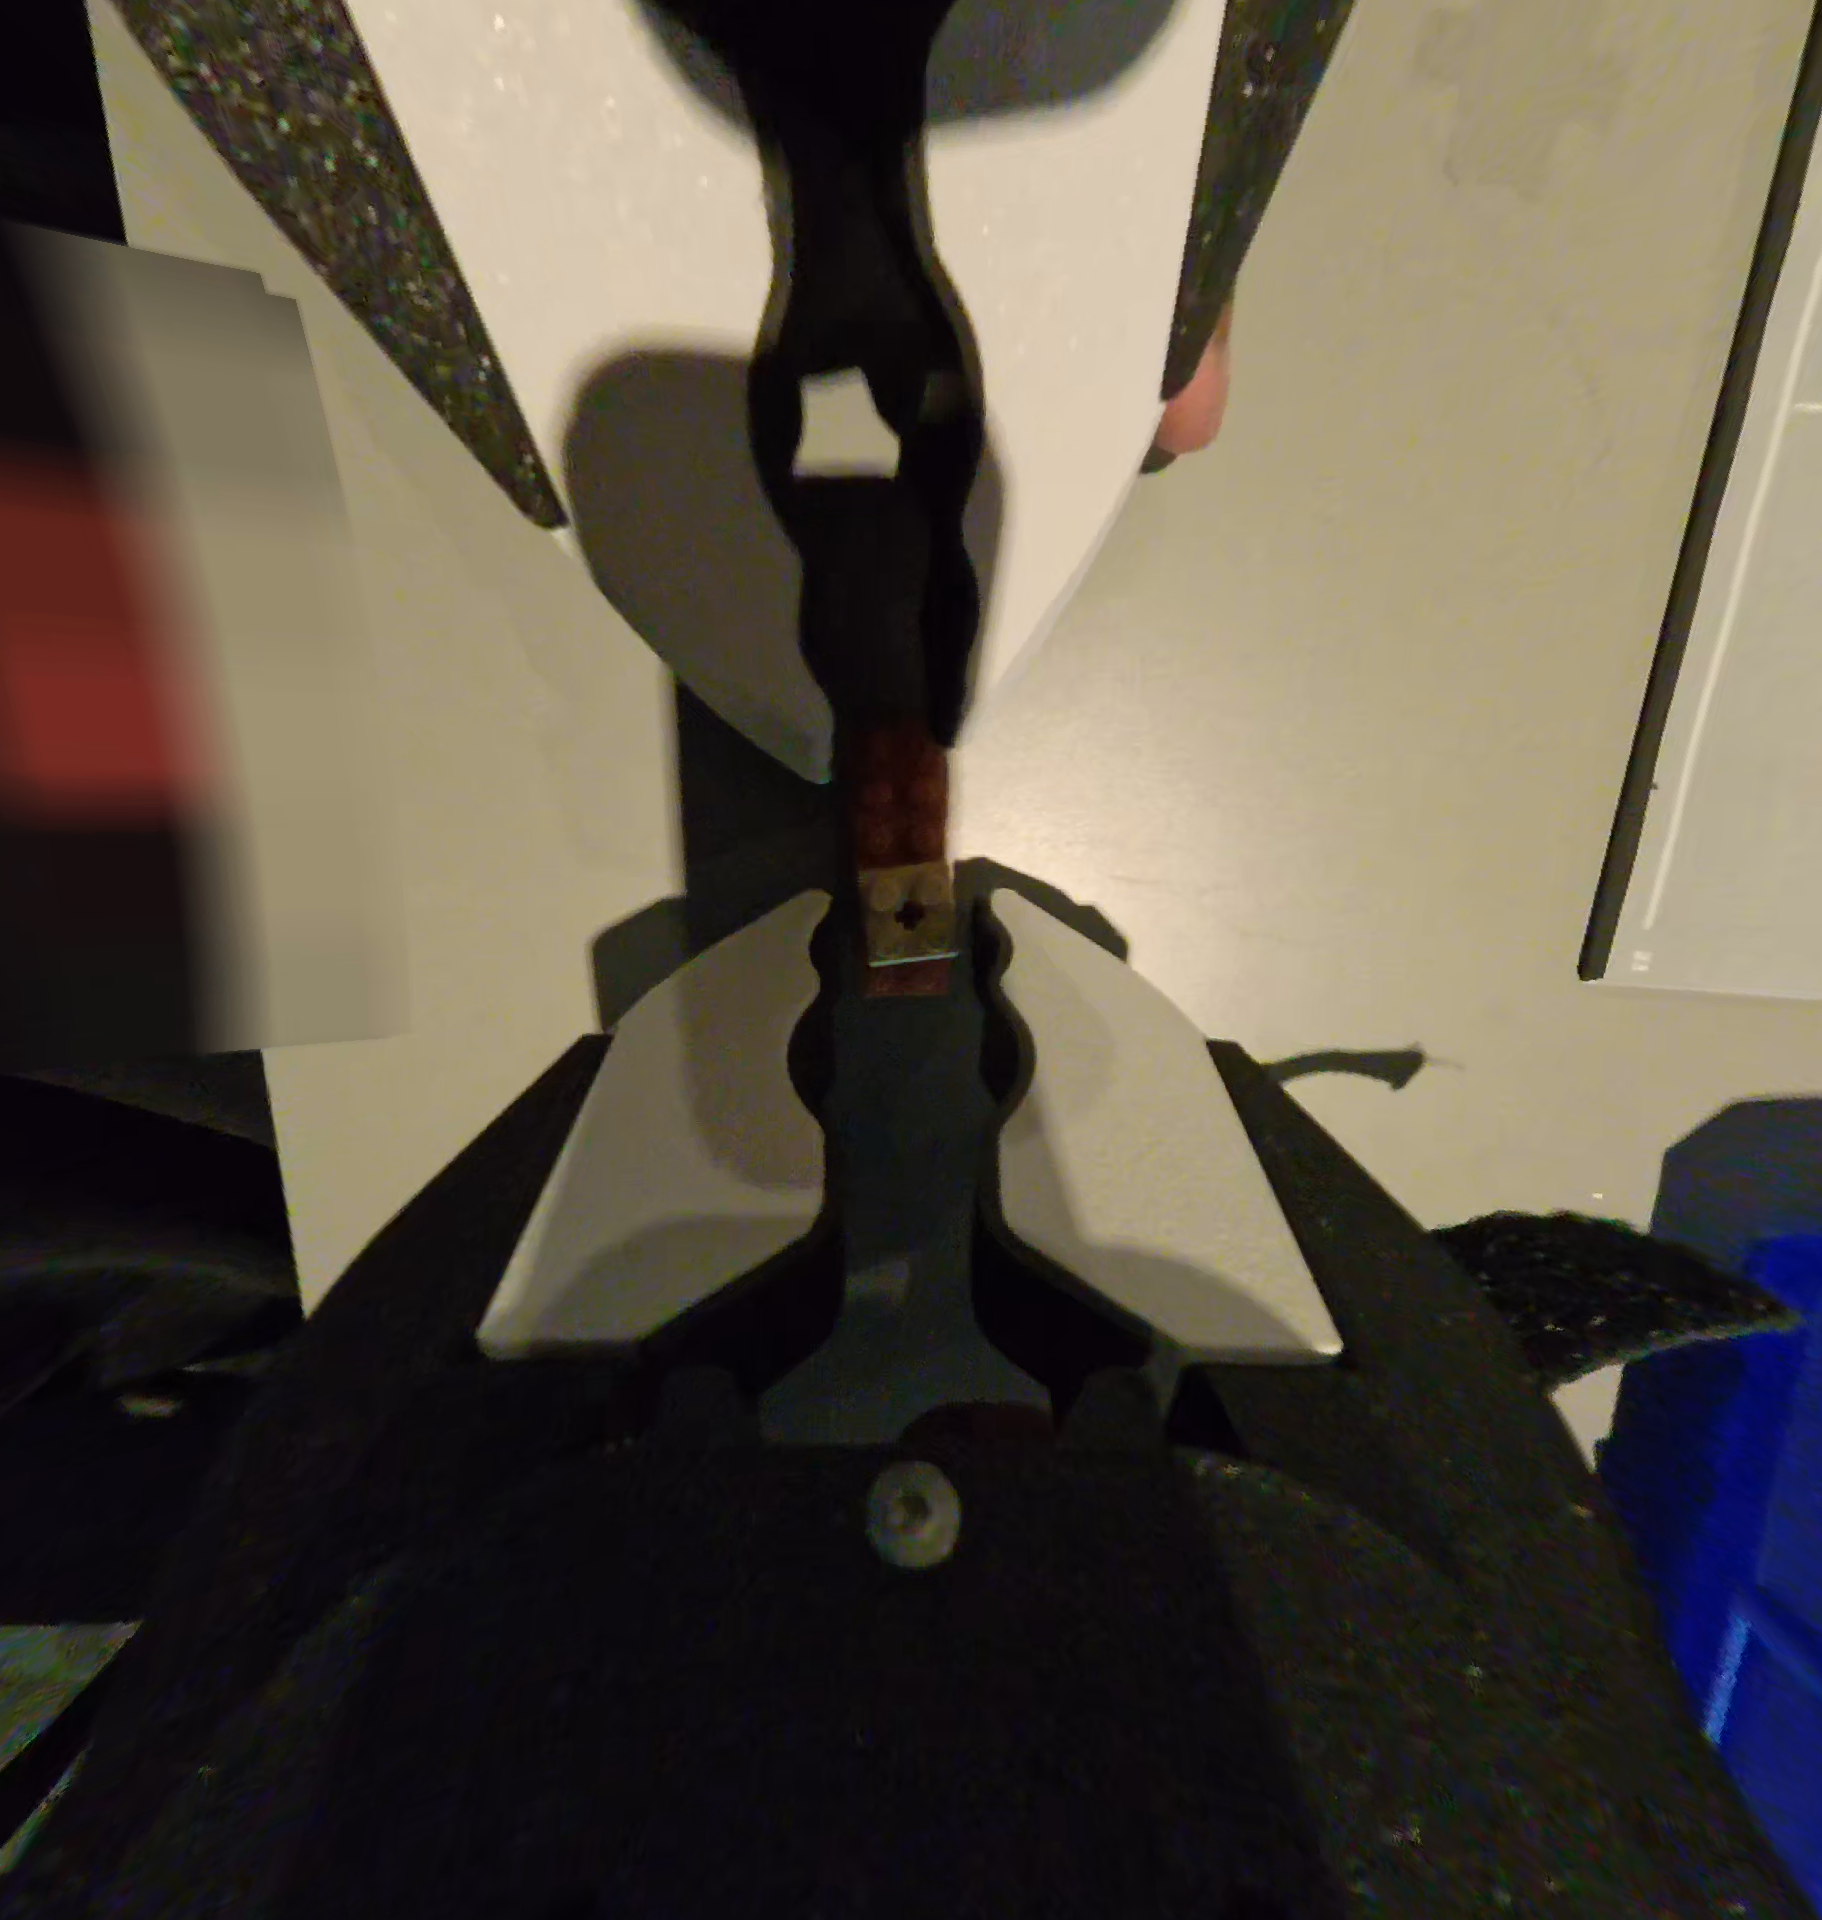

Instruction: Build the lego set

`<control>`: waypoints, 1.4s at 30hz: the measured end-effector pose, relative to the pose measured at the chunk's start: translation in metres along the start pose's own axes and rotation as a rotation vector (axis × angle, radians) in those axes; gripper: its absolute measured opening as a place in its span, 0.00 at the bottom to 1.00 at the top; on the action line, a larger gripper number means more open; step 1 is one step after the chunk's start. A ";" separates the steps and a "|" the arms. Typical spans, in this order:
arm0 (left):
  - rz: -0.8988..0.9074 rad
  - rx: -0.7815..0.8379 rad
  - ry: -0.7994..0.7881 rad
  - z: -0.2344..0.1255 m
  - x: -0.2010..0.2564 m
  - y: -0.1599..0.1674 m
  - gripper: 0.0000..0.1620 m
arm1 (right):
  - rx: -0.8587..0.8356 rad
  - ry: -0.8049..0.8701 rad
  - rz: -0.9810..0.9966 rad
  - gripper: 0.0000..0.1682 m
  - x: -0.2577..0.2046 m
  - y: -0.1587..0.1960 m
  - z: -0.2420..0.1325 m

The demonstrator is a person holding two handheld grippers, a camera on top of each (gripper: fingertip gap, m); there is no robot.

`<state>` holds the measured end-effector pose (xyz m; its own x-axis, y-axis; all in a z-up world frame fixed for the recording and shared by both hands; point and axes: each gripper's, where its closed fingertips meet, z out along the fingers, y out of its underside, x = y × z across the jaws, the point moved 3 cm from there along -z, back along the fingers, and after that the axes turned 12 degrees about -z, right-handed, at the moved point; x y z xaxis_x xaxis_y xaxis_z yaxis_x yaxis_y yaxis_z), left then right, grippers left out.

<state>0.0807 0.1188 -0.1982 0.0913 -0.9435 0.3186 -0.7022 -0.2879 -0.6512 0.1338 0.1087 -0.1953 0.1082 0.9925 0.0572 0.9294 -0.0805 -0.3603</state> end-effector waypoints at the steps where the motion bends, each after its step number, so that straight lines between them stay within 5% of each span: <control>1: 0.003 0.000 -0.003 0.000 0.000 0.000 0.10 | -0.003 0.002 -0.001 0.13 0.000 0.000 0.000; 42: 0.034 -0.013 -0.039 0.003 -0.001 -0.001 0.07 | 0.015 0.008 -0.008 0.10 -0.004 0.011 -0.003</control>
<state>0.0832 0.1194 -0.2000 0.0940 -0.9585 0.2692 -0.7146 -0.2532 -0.6521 0.1444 0.1039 -0.1966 0.1038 0.9923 0.0670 0.9247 -0.0715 -0.3738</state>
